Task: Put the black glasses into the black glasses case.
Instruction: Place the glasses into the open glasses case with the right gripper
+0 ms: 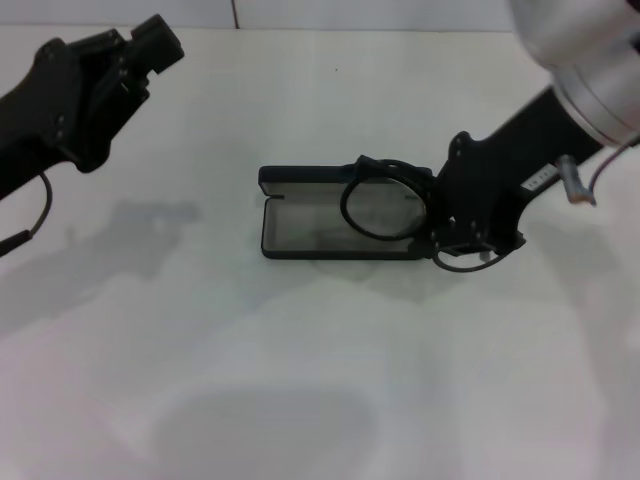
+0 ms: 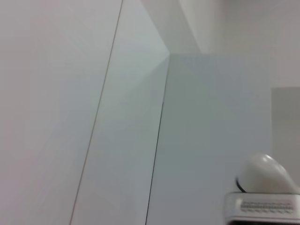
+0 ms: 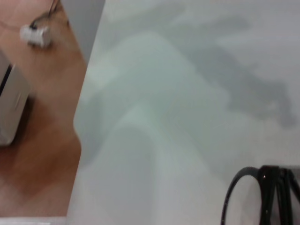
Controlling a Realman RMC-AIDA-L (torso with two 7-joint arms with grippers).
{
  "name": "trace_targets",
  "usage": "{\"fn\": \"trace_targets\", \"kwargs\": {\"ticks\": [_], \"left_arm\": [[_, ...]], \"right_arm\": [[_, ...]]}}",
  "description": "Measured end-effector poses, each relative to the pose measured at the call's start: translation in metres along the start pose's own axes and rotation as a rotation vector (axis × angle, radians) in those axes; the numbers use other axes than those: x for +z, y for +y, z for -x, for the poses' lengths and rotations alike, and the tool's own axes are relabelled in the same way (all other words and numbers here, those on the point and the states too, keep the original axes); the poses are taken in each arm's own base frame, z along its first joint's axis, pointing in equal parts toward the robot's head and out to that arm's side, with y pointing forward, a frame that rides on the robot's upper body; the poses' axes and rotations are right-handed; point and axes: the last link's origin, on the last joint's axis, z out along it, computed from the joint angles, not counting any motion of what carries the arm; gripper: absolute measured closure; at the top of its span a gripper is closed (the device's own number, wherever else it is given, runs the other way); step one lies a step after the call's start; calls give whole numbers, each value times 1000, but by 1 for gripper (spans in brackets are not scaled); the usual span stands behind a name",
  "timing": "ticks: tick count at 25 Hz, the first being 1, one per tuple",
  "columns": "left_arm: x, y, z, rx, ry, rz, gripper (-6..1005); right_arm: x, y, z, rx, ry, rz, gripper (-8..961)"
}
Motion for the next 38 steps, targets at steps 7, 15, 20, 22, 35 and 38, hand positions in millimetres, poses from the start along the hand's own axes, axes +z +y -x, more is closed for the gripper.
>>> {"fn": "trace_targets", "kwargs": {"ticks": [7, 15, 20, 22, 35, 38], "left_arm": [[-7, 5, 5, -9, 4, -23, 936], [-8, 5, 5, 4, 5, -25, 936], [-21, 5, 2, 15, -15, -50, 935], [-29, 7, 4, 9, -49, -54, 935], [-52, 45, 29, -45, -213, 93, 936], [-51, 49, 34, -47, -220, 111, 936]], "right_arm": [[22, -24, 27, -9, 132, 97, 839], [56, -33, 28, -79, 239, 52, 837], [72, -37, 24, -98, 260, 13, 836], [76, -38, 23, -101, 252, -2, 836], [86, -47, 24, -146, 257, -82, 834], [91, -46, 25, -159, 256, -89, 833]]}}
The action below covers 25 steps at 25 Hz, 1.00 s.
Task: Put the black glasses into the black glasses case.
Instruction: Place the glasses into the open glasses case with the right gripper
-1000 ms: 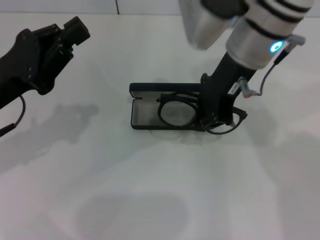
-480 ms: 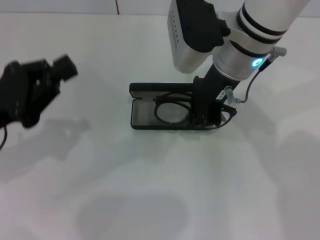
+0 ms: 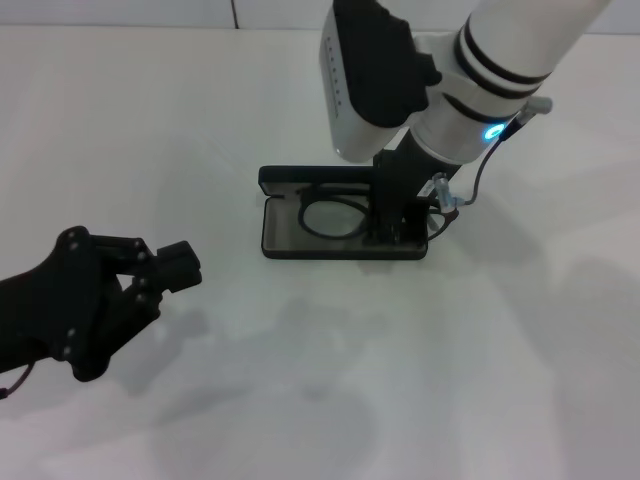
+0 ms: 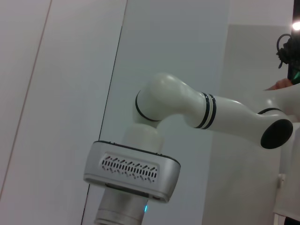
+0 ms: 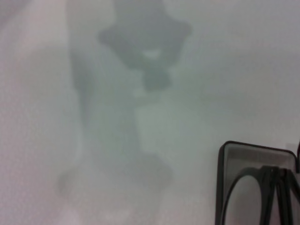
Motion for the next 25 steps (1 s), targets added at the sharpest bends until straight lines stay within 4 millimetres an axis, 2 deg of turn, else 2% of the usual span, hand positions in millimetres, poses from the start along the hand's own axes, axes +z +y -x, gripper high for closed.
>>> {"fn": "trace_targets", "kwargs": {"ticks": [25], "left_arm": [[9, 5, 8, -8, 30, -7, 935]], "right_arm": [[16, -4, -4, -53, 35, -69, 829]]}}
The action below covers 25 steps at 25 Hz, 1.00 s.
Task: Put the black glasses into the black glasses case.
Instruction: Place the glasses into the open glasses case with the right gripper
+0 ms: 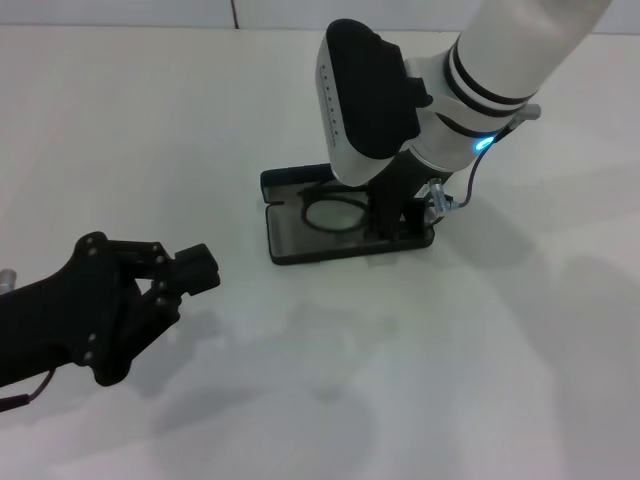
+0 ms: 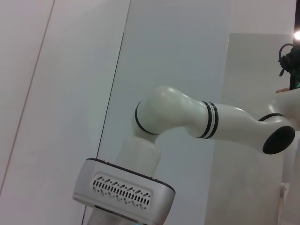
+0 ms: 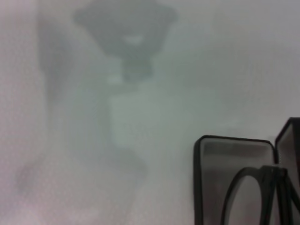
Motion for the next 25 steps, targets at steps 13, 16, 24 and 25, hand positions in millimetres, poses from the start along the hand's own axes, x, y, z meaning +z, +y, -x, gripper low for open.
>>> {"fn": "trace_targets", "kwargs": {"ticks": [13, 16, 24, 25], "left_arm": [[2, 1, 2, 2, 6, -1, 936], [2, 2, 3, 3, 9, -4, 935], [1, 3, 5, 11, 13, -10, 935], [1, 3, 6, 11, 13, -10, 935]], "right_arm": [[0, -1, 0, -46, 14, -4, 827], [1, 1, 2, -78, 30, -4, 827], [2, 1, 6, -112, 45, -12, 825], [2, 1, 6, -112, 45, -12, 825]]}}
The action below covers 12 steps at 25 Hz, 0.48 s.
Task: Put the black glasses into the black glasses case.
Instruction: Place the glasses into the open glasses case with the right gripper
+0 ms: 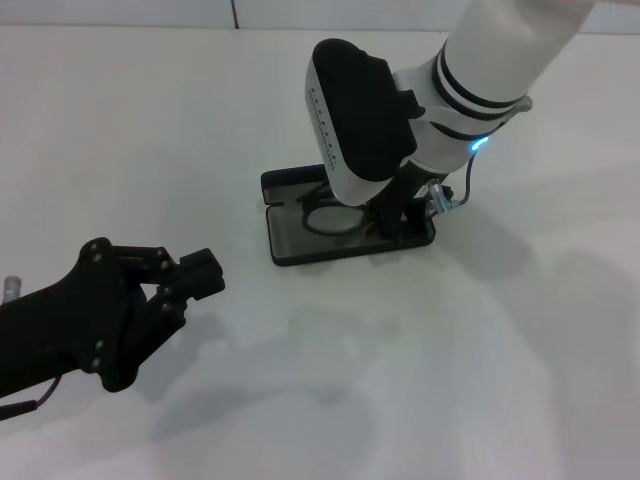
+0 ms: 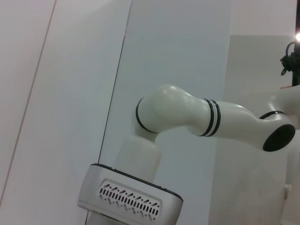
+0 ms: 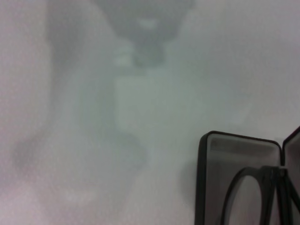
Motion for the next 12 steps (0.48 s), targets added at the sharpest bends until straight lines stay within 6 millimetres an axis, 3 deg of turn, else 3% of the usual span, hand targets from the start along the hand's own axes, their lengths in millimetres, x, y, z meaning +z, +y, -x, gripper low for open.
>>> {"fn": "trace_targets", "kwargs": {"ticks": [12], "left_arm": [[1, -1, 0, 11, 2, 3, 936]], "right_arm": [[0, 0, 1, -4, -7, -1, 823]]}}
